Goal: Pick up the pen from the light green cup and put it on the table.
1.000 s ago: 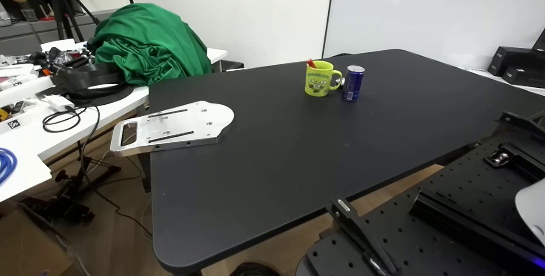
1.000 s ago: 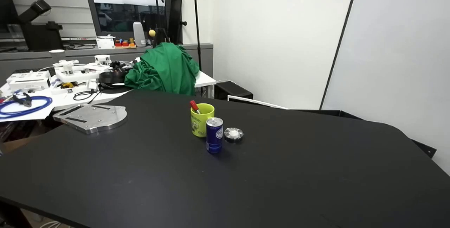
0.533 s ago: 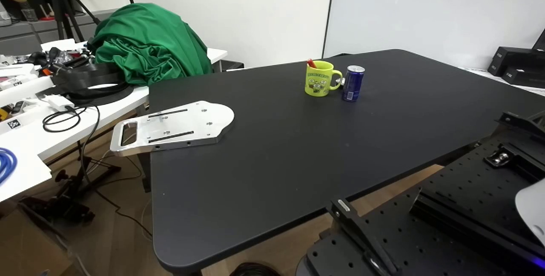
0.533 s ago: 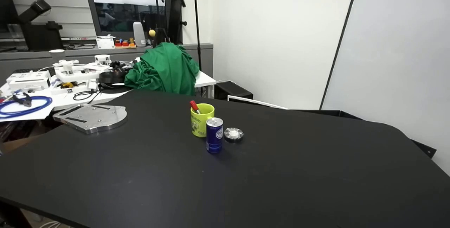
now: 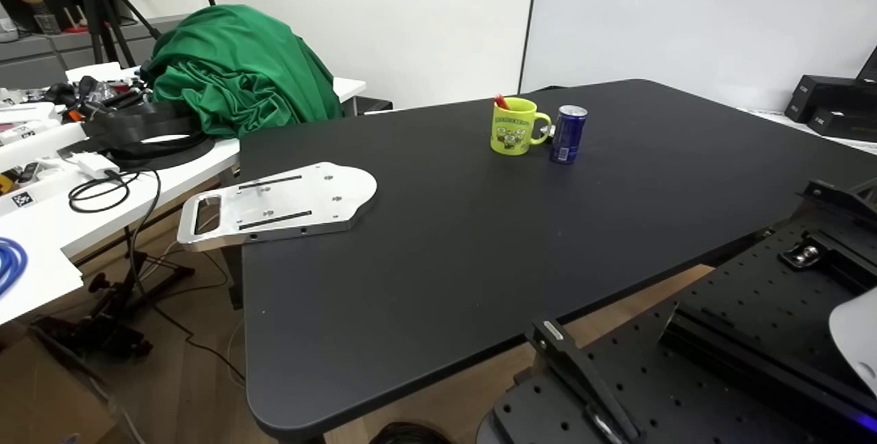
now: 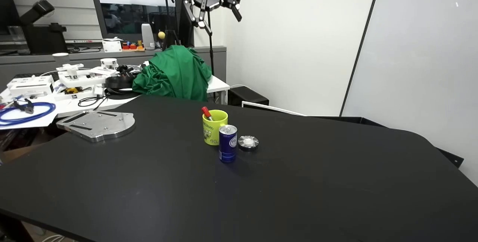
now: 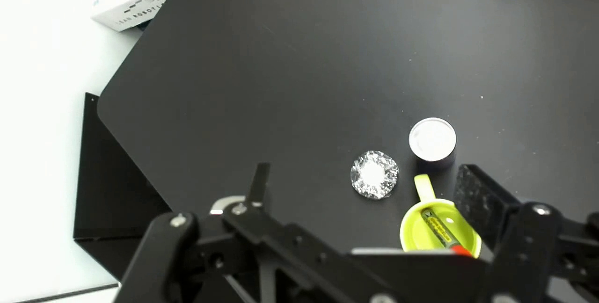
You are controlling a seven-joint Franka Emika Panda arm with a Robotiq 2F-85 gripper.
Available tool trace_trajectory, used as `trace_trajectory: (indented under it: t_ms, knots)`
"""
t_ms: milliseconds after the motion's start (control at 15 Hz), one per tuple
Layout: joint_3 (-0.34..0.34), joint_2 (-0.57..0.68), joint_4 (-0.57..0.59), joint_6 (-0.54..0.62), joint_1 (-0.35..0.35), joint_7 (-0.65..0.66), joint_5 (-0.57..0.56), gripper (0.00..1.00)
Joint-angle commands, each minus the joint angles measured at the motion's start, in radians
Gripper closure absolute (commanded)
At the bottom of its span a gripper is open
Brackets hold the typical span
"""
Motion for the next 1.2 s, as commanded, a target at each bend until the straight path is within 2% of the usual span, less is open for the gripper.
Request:
trace_trajectory:
  t_ms: [0, 333, 600, 867, 1133]
  knots:
    - [0.015, 0.094, 0.065, -0.007, 0.018, -0.024, -0.007, 0.00]
    - [0.035, 0.156, 0.011, 0.081, 0.021, -0.017, 0.024, 0.00]
    - [0.049, 0.192, -0.012, 0.168, 0.010, -0.042, 0.091, 0.00]
    - [0.045, 0.205, -0.057, 0.287, 0.013, -0.040, 0.149, 0.00]
    - [0.026, 0.241, -0.075, 0.351, 0.024, -0.028, 0.143, 0.00]
